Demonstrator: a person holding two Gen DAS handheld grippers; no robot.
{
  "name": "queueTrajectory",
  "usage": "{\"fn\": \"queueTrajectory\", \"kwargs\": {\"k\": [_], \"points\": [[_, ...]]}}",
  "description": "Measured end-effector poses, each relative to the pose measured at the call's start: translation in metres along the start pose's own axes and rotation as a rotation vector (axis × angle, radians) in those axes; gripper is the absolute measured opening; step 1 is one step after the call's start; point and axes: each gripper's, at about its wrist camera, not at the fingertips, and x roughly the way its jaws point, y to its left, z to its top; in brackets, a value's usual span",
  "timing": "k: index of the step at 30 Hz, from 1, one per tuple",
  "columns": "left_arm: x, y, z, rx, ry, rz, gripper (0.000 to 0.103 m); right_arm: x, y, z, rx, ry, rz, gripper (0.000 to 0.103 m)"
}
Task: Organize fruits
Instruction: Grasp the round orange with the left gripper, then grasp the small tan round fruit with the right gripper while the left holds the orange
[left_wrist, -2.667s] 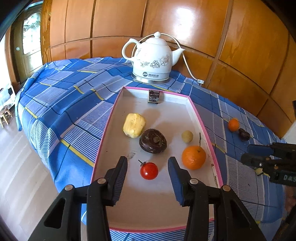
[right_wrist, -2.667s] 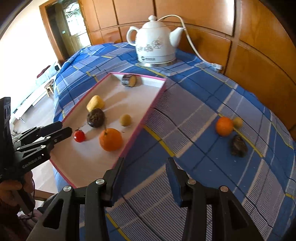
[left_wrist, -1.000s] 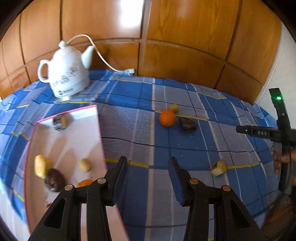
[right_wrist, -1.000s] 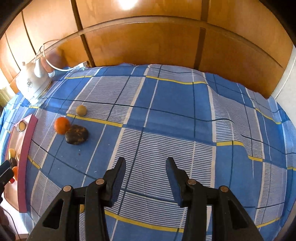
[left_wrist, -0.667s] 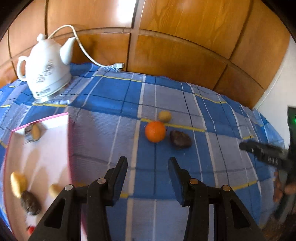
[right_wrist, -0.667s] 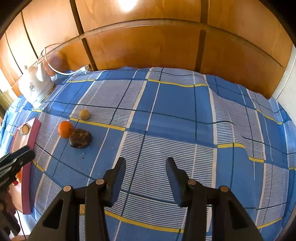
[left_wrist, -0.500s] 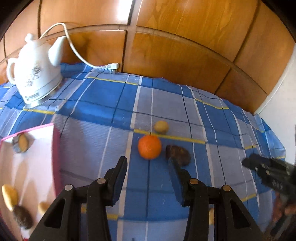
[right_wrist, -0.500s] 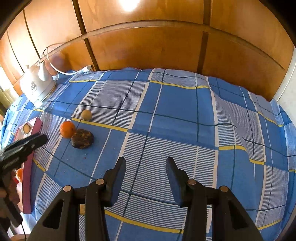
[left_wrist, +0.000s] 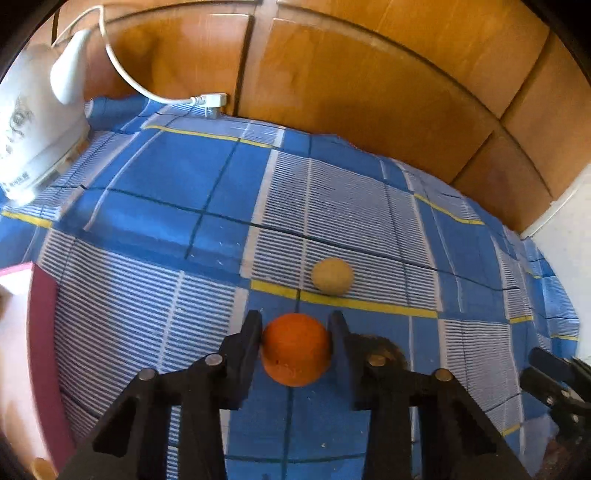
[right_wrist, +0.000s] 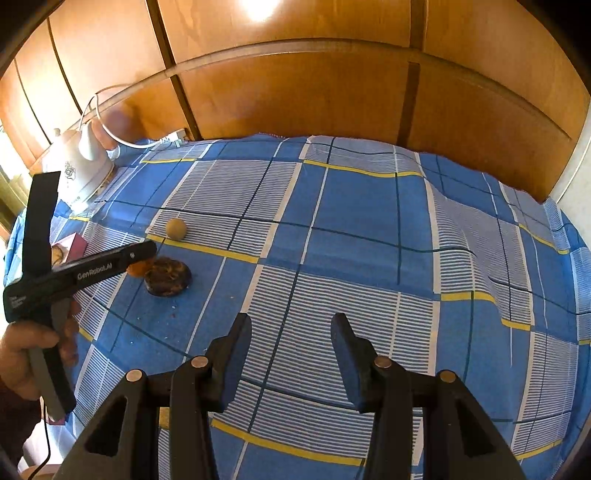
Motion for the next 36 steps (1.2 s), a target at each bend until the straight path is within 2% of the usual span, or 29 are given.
{"fn": "queueTrajectory", "kwargs": {"k": [7,13,17,19,22,30,36], "points": [[-0.03,-0.002,-0.034,0.017,-0.026,-0.017,0.036,0.001,0.0,-0.002,-0.009,0.004,-0.02,0.045],[-0.067,-0.012,-0.089,0.092,-0.069,0.029,0.036,0.004,0.0,-0.005,-0.027,0.012,-0.049,0.045],[-0.079,-0.015,-0.125,0.141,-0.085,0.054,0.036,0.005,0.002,-0.007,-0.033,0.018,-0.047,0.045],[-0.083,-0.018,-0.136,0.178,-0.119,0.069,0.036,0.005,0.004,-0.008,-0.039,0.016,-0.039,0.045],[-0.084,-0.019,-0.145,0.209,-0.149,0.081,0.037,0.004,0.01,-0.01,-0.055,0.01,-0.011,0.045],[-0.084,-0.011,-0.145,0.185,-0.164,0.044,0.036,0.01,0.026,-0.012,-0.063,0.037,0.087,0.045],[-0.084,-0.008,-0.145,0.171,-0.172,0.023,0.036,0.018,0.057,0.007,-0.096,0.033,0.138,0.045]]}}
